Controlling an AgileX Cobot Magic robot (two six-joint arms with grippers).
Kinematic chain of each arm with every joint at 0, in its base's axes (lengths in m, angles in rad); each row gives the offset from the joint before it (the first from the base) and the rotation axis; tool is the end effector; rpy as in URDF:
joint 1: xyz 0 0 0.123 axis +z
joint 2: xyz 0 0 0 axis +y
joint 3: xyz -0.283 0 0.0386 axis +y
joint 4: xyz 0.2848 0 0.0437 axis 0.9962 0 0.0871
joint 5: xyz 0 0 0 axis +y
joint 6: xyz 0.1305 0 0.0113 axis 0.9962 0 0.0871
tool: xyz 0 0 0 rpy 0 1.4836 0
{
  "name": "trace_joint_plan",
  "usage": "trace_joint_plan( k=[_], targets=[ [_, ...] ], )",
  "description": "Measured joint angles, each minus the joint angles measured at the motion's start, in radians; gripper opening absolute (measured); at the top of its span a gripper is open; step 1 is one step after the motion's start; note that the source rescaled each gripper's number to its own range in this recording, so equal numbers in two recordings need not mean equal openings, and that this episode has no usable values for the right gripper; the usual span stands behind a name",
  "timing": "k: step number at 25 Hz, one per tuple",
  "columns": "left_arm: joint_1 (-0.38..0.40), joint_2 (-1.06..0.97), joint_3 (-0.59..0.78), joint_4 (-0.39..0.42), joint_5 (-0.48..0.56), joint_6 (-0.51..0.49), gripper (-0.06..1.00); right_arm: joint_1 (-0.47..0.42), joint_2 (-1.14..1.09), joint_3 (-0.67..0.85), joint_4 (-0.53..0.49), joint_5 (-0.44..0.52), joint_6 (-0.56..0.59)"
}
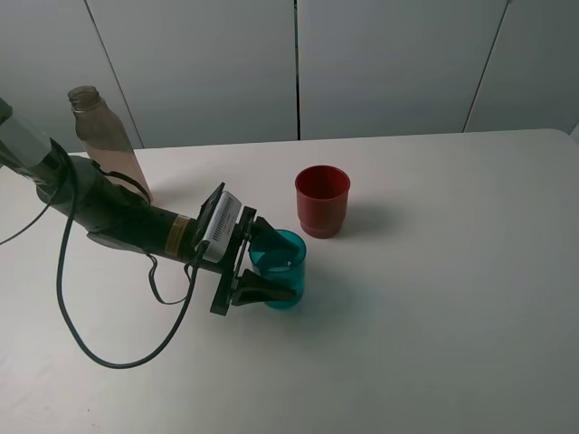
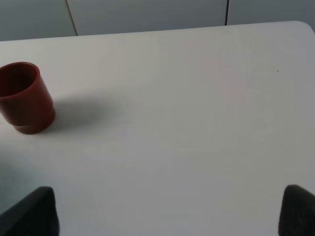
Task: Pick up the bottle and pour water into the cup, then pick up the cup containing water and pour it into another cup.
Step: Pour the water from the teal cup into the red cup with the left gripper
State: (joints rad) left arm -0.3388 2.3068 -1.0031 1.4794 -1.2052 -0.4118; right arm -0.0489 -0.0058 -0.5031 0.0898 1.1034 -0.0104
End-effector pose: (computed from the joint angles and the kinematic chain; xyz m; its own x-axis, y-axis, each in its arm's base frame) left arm 0.3016 -0.2354 0.0035 -0.0027 0.3081 -0.9513 0.9932 -0.1102 -0.0385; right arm 0.0588 0.0076 0.2735 -0.4842 0.0538 -0.8733 -0.0066 0.9979 0.0651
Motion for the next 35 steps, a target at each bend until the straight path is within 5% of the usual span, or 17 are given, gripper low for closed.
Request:
trace_joint_plan(
  k=[22,35],
  targets=[
    [0.0,-0.17,0.0,-0.068,0.074,-0.089,0.09,0.0,0.0,0.0,0.0,0.0,0.0],
    [0.007,-0.256,0.002,-0.466,0.293,-0.126,0.09,0.0,0.0,0.0,0.0,0.0,0.0]
  ],
)
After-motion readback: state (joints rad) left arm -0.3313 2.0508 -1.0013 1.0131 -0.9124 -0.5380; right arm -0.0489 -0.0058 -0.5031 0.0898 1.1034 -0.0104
